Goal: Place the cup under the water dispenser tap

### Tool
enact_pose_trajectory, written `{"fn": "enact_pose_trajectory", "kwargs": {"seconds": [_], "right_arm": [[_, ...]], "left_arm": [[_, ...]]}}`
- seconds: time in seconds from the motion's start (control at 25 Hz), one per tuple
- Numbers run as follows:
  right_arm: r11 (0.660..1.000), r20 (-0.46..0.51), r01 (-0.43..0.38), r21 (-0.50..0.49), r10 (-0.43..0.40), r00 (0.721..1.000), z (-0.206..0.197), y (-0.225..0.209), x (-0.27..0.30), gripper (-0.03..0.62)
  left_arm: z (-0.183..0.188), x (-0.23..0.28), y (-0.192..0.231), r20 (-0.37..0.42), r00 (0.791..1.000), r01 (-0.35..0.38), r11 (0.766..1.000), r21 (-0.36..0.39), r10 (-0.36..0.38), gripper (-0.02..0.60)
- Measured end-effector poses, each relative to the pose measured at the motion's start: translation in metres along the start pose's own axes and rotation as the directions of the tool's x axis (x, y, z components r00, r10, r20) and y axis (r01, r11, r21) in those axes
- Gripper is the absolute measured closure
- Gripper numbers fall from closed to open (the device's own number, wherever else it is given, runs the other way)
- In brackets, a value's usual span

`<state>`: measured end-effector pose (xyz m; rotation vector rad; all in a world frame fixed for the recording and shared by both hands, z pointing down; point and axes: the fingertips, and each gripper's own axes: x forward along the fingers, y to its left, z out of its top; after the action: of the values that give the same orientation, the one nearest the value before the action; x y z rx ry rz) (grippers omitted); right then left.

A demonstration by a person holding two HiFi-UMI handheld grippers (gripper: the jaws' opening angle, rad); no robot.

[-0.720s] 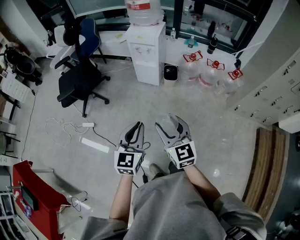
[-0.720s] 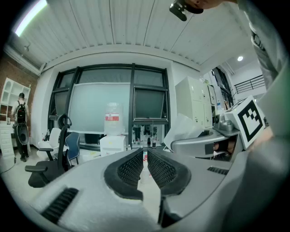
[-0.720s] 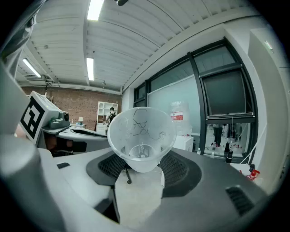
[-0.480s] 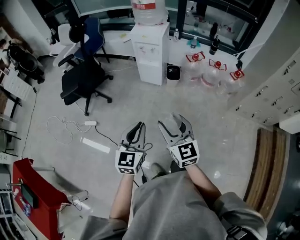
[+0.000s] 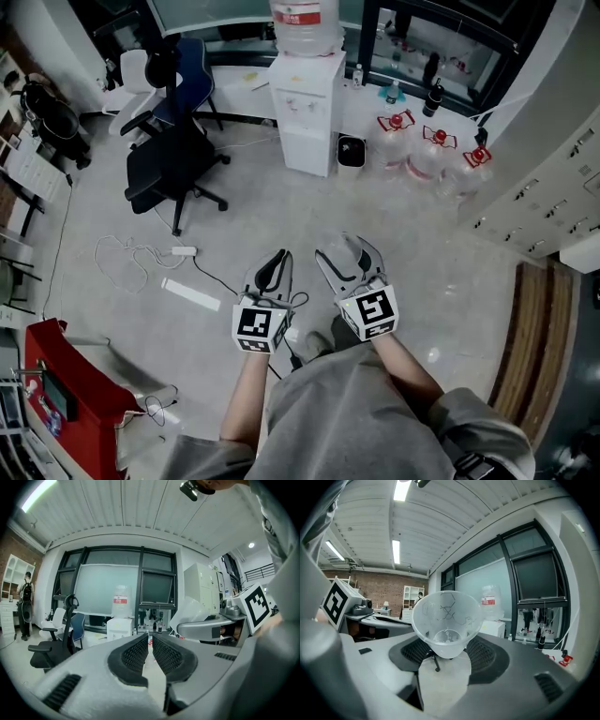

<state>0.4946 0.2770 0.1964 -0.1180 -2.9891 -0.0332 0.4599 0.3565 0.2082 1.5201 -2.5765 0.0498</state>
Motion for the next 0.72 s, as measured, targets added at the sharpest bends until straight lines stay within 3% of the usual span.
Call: {"fn": "enact_pose_trajectory", "kwargs": {"seconds": [0.24,0.72], "right_arm": [[1.000,-0.008,-0.009,0.010,0.009,1.000,-0.007,-0.018,0.036,0.347],[0.999,-0.031,-0.035,0.009,0.035,0.999,-0.003,-0.087,0.135,0.347]], "left_arm": [[-0.008,0.028,0.023,-0.026,1.000,-0.006,1.000,-0.025,0.005,0.551],[0.008,0.136,0.075,-0.072,0.997,0.009,1.000,-0.022,-0.011,0.551]]}}
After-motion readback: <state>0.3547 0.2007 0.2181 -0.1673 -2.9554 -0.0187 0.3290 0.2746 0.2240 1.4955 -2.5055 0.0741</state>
